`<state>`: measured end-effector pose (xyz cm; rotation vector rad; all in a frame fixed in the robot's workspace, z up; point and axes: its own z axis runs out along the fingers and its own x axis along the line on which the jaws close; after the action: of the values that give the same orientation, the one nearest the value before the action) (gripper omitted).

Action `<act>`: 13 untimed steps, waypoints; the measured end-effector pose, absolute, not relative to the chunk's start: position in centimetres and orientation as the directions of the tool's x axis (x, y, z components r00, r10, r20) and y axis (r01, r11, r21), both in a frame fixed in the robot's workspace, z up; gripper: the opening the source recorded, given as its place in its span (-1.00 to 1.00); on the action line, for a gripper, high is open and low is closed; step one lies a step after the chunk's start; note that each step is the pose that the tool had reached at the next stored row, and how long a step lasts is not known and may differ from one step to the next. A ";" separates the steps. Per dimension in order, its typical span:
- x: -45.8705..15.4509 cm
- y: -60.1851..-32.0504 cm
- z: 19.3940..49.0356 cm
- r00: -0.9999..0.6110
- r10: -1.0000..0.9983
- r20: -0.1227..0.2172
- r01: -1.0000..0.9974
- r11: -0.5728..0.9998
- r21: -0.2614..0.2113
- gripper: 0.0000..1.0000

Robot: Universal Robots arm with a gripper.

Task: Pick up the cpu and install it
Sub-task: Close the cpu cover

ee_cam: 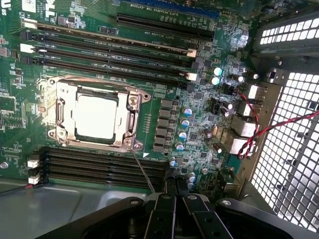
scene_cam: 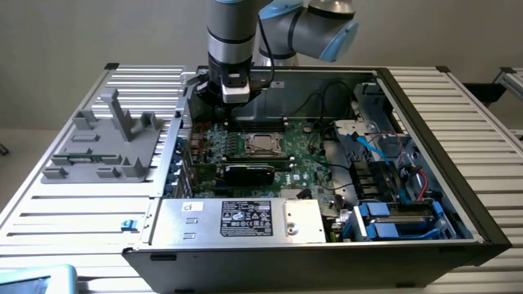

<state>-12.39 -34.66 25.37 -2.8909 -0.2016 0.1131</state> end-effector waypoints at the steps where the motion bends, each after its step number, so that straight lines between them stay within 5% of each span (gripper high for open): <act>1: -12.4 -34.6 25.3 0.988 0.143 -0.060 0.124 -0.961 -0.246 -0.76; 13: -12.2 -34.6 25.3 0.994 0.091 -0.060 0.073 -0.965 -0.253 -0.76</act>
<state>-12.22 -34.63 25.34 -2.8836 -0.1211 0.1036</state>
